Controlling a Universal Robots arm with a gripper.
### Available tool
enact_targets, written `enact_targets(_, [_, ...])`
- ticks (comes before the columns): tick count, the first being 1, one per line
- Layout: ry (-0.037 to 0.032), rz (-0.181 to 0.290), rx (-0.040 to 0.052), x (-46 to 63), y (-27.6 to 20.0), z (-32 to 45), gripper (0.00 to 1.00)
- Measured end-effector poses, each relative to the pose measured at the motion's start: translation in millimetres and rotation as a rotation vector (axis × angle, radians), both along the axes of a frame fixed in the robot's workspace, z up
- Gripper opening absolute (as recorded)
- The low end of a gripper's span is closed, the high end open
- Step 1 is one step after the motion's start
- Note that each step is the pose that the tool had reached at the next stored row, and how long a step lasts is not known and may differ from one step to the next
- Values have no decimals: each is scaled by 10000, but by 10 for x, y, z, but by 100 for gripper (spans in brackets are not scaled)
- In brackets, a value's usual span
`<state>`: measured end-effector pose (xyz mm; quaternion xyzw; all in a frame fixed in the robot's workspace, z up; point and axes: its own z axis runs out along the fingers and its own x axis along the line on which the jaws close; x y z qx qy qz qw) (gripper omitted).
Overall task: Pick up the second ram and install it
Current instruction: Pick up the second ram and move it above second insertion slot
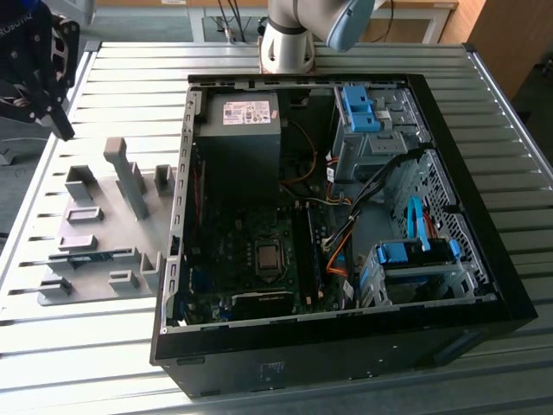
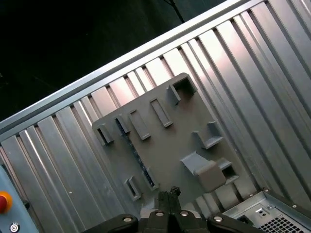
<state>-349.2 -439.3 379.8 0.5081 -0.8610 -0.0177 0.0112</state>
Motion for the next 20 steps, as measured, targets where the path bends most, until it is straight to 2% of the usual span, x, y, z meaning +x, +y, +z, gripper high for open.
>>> enact_targets(20, [0,3046,-1,-8,0,-6,10])
